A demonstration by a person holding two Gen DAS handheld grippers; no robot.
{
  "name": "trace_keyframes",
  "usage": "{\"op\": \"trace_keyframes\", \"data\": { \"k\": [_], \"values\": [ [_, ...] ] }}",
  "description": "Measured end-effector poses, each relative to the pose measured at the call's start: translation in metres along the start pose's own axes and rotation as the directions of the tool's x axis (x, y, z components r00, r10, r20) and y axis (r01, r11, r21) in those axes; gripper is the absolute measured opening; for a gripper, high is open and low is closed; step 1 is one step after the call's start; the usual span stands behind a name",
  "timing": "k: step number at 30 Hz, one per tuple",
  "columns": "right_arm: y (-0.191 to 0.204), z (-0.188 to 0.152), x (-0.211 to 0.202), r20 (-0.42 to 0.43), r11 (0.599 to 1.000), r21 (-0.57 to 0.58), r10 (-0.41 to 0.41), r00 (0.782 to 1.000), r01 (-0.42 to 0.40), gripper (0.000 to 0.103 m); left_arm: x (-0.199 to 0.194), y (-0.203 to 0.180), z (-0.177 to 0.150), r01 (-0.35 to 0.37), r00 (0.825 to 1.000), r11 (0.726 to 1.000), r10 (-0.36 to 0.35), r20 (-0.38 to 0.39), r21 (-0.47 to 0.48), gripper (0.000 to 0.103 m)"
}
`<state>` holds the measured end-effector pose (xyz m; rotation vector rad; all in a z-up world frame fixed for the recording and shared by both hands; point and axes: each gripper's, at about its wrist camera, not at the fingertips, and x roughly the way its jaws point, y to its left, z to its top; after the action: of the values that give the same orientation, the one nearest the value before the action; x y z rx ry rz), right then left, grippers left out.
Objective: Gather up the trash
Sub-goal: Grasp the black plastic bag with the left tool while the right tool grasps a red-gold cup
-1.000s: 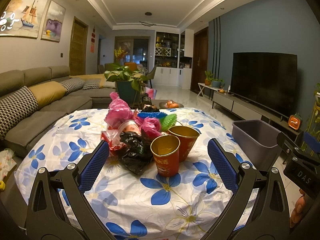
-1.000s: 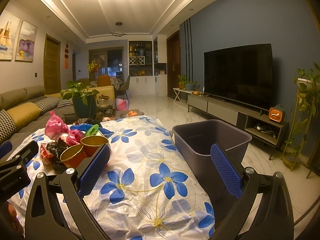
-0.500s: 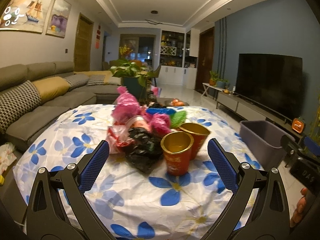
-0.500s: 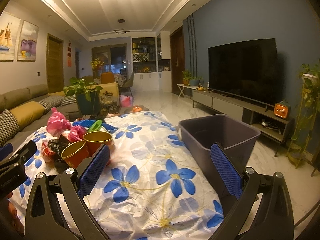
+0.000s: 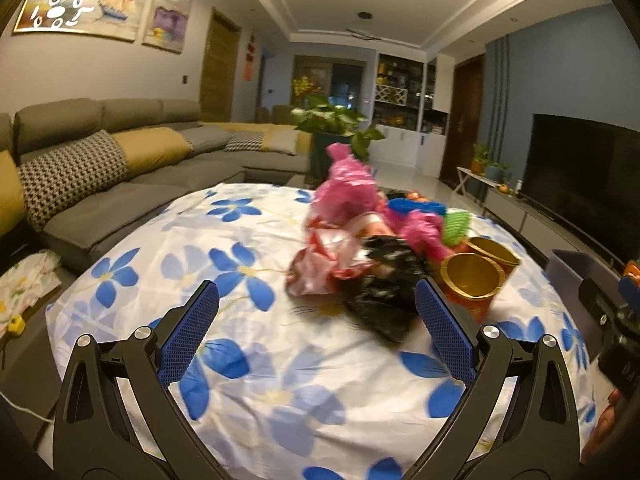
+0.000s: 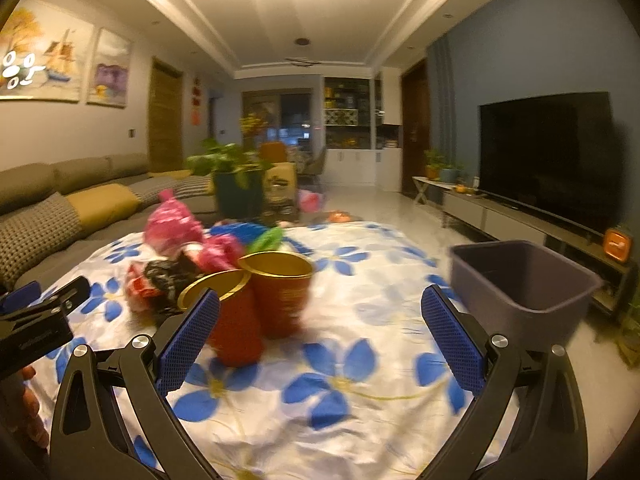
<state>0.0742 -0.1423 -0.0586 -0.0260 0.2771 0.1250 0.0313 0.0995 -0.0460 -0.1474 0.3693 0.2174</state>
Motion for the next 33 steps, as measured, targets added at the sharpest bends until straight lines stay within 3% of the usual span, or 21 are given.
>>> {"op": "trace_keyframes", "data": {
  "k": [6, 15, 22, 33],
  "values": [
    [0.034, -0.014, 0.029, -0.025, 0.996, -0.052, 0.066, 0.998, -0.067, 0.097, 0.013, 0.022, -0.002, -0.043, 0.999, 0.998, 0.043, -0.012, -0.036, 0.097],
    [0.065, -0.025, 0.074, -0.064, 0.992, -0.1, 0.067, 0.996, -0.073, 0.086, 0.029, 0.039, -0.004, -0.066, 0.998, 0.996, 0.065, -0.028, -0.063, 0.097],
    [0.069, -0.028, 0.09, -0.104, 0.991, -0.103, 0.077, 0.992, -0.088, 0.061, 0.038, 0.033, -0.004, -0.037, 0.999, 0.998, 0.036, -0.028, -0.05, 0.097],
    [0.058, -0.033, 0.073, -0.075, 0.987, -0.115, 0.101, 0.992, -0.109, 0.05, 0.042, 0.013, -0.003, 0.035, 0.999, 0.999, -0.036, -0.032, -0.021, 0.093]
  ]
}}
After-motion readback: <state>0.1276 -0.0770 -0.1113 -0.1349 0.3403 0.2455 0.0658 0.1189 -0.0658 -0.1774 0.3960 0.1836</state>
